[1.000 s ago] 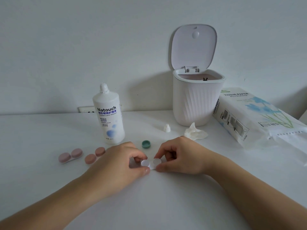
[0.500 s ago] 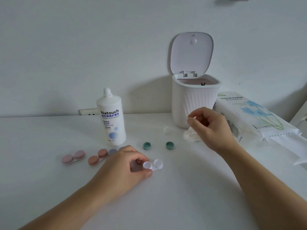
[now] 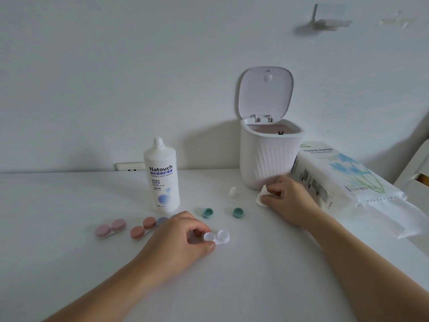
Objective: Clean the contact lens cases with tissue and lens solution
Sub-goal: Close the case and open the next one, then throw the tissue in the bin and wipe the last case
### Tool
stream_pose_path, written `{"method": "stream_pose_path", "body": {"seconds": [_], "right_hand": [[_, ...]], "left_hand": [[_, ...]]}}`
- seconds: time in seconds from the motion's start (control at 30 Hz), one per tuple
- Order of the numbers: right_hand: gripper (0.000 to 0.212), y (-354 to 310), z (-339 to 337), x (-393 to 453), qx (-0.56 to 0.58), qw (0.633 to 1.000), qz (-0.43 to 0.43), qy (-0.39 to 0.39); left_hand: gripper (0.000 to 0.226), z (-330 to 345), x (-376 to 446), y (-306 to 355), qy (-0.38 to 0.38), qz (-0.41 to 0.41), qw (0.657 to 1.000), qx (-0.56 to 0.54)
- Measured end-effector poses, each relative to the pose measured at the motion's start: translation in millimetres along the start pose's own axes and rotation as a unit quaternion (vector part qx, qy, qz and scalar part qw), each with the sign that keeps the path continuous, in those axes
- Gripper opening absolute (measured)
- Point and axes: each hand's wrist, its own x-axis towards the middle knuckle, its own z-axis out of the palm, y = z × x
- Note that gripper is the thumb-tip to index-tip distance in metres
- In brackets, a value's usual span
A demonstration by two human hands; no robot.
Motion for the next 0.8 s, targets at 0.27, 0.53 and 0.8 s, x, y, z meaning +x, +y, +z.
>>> {"method": "stream_pose_path", "body": {"seconds": [0.27, 0.53, 0.8], "right_hand": [[0.048, -3, -4, -18, 0.090, 0.994, -0.025, 0.048], [0.045, -2, -6, -19, 0.150, 0.988, 0.010, 0.030], [0.013, -1, -6, -16, 0.186, 0.982, 0.035, 0.005]], "left_hand": [[0.028, -14, 16, 9, 0.005, -0.071, 0.997, -0.015], [0.009, -49, 52, 52, 0.019, -0.050, 0.983, -0.178], [0.007, -76, 117, 94, 0.045, 0.004, 0.981, -0.188]]}}
